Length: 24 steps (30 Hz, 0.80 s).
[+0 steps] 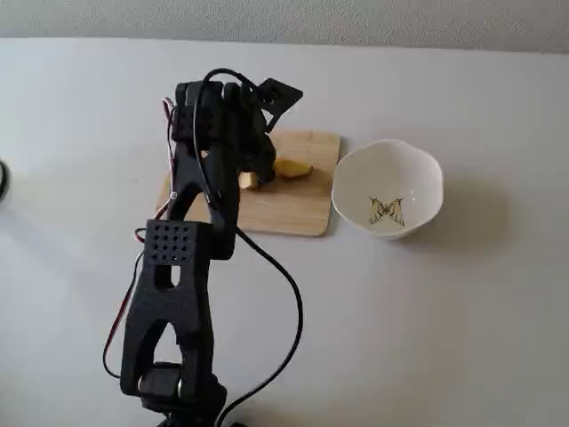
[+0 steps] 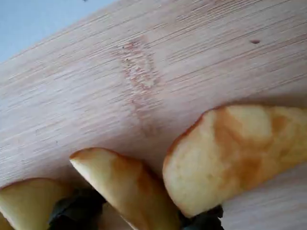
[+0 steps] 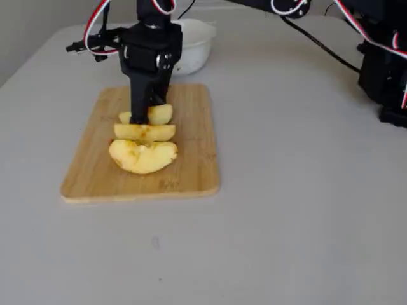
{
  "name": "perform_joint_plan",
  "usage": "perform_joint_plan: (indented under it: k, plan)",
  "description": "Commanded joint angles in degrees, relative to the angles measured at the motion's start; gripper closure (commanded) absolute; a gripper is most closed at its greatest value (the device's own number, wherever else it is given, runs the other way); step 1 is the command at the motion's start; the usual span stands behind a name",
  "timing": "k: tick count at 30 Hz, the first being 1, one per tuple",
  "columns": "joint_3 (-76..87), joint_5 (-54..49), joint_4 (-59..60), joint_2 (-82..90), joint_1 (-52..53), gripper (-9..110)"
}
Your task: Pick up the second from the right apple slice from the cutting board and place it into the bowl
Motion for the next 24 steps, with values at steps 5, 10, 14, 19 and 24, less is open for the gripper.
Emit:
perform_joint_plan:
  k: [5,10,14,19,24]
  plan:
    - [-3.5,-0.4,-1.1,-1.4,-0.8,90]
    - [-3.5,-0.5,-0.5,-3.1,-0.5,101]
    - [-3.5,1.2,-0.4,-3.2,-0.2,101]
    - [-11.2,8.0,1.0,-1.4,0.0,101]
    - [-11.6,18.9,1.4,7.8,1.5,101]
